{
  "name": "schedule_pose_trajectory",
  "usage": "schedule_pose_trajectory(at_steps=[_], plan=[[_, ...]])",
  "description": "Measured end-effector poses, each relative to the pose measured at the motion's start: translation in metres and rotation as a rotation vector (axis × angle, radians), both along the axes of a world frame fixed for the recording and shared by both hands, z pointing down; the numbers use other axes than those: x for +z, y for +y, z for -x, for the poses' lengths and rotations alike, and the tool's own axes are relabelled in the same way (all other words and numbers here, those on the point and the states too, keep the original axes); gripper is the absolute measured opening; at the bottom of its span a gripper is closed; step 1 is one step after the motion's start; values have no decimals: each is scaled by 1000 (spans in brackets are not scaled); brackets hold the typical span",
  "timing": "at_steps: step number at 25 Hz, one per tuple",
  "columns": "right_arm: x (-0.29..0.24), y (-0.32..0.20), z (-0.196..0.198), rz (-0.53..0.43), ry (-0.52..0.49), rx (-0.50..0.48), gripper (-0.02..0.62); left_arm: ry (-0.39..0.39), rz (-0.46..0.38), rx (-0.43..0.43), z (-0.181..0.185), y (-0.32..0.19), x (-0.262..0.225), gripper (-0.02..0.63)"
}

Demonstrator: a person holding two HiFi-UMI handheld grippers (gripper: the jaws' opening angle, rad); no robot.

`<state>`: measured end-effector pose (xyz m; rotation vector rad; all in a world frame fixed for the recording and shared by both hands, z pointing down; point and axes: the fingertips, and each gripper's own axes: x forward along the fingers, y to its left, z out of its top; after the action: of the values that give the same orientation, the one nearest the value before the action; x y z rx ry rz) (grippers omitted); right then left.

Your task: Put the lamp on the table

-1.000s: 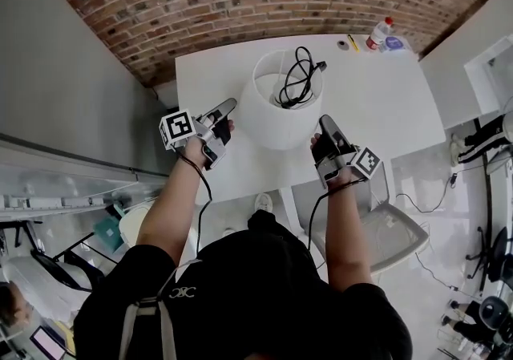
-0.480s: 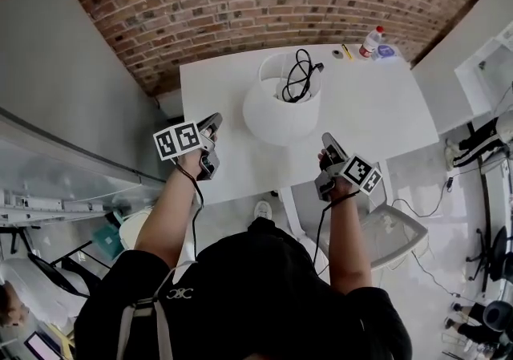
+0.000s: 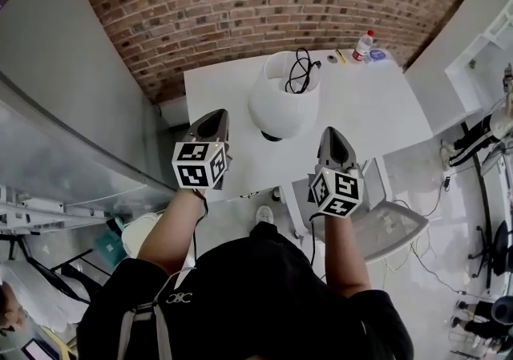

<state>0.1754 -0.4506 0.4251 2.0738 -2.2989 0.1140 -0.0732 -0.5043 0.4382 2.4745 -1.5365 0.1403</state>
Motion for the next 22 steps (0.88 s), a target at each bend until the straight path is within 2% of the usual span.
schedule_pose_trajectory(at_steps=[3,6,17,22], plan=[[-14,15,19,-29,38,-10,-2,-80,-125,-32,-1,24,-22,-2],[-16,27,35,-24,53,-31,-2,-100,-192,-50,0,43,-31,-2],[-9,53,69,15,56,-66,-2,-54,-163,-11,-1,72,-27,-2],[-11,51,76,7,69,-71,-2,-70,-168,-7,-3,72,-31,-2]])
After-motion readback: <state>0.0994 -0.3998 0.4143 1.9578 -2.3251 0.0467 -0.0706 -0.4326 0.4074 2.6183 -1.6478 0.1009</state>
